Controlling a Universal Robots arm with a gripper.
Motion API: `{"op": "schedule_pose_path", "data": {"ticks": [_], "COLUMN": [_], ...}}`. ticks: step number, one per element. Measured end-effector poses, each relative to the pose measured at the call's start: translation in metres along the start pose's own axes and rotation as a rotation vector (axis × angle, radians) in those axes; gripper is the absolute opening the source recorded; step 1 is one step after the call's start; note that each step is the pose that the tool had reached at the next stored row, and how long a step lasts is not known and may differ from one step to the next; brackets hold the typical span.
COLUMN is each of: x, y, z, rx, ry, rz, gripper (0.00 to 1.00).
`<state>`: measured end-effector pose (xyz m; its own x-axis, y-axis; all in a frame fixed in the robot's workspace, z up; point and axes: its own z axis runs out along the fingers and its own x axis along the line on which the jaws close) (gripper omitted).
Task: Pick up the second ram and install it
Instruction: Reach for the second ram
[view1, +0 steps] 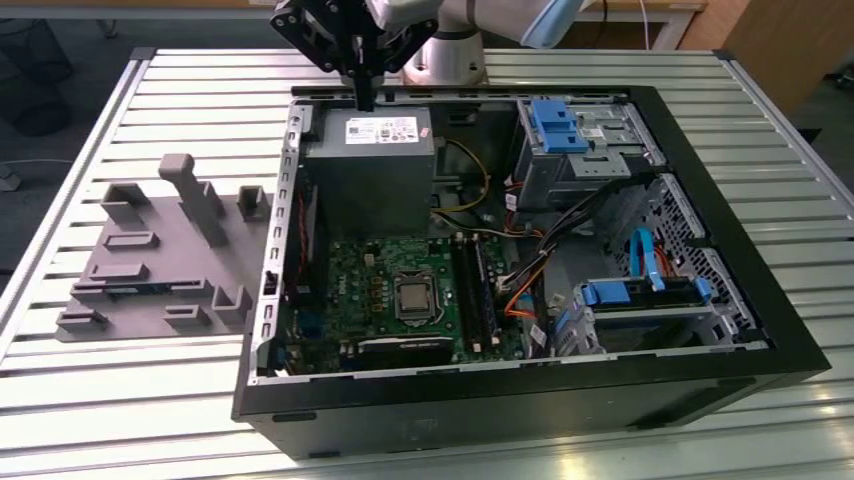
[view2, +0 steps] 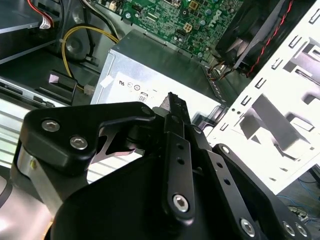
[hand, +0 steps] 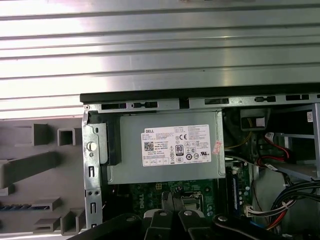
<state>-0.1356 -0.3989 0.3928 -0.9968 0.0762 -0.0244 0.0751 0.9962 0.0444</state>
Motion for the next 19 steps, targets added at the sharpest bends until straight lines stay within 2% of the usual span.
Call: {"op": "schedule_pose_path", "data": {"ticks": [19], "x": [0.0111], "y": [-0.0008], "z": [-0.0002], "rx": [0.0000], "ry": [0.0000], "rz": [0.000], "gripper": [0.11]}}
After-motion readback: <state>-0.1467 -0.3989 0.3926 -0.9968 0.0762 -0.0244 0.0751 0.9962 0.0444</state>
